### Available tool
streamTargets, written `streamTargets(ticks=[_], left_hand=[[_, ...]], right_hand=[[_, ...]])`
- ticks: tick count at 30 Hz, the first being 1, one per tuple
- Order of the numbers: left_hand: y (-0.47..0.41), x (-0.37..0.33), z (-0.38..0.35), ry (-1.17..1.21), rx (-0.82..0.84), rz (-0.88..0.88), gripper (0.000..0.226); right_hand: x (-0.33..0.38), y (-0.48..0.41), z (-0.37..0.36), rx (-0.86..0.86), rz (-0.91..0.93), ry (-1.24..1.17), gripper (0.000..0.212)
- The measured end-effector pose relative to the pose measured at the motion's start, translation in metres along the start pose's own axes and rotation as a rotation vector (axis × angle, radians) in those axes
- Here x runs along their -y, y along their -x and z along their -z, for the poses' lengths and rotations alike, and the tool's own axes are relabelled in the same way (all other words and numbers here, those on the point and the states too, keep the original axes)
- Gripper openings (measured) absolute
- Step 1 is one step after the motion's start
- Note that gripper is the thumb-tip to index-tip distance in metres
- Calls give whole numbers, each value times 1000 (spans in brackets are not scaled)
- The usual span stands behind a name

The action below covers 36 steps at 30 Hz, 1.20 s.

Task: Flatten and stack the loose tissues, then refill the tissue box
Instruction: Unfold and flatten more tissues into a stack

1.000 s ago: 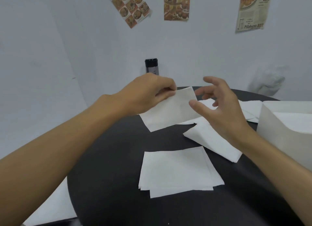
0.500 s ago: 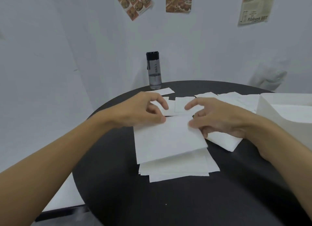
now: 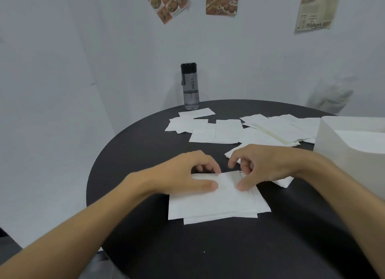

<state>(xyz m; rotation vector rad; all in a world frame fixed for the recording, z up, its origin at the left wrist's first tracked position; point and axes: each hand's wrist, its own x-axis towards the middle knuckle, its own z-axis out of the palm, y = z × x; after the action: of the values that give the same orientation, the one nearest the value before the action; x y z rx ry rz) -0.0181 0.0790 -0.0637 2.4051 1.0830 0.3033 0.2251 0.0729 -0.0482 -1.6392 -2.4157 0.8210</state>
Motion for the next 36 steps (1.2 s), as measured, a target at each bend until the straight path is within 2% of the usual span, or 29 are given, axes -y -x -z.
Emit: streamTargets(ticks=[4,8,10,18,22,28,30,33,36], left_hand=[[4,1,-16,-94,-36,-35,25],[4,8,-17,-105,-95,-37,24],[4,11,-17,-95,-116,-40,23],[6,19,-22,-105,-171,-80,22],[6,20,-22,-105,-186,-93,20],[2,19,-19,-85,-164,-88,18],[-11,15,-8,-109,-190,-76,21],[-47,12,5,-303,-220,-65,30],[-78,17,3,-274,-206,-99,34]], right_hand=[[-3,-1,-1,-13,-2,-11,35],[-13,-8,0,-311,-35,36,27],[-18,-12,-2,-390,-38,76,29],[-27,-18,-8,-447,-102,92,26],[-23,-18,-10,-418,-119,110,31],[-16,-14,-7,-456,-115,176,11],[-14,-13,-6,-450,-113,186,11],[-15,-13,-4,-434,-116,156,12],[-16,-12,-3,-434,-126,130,11]])
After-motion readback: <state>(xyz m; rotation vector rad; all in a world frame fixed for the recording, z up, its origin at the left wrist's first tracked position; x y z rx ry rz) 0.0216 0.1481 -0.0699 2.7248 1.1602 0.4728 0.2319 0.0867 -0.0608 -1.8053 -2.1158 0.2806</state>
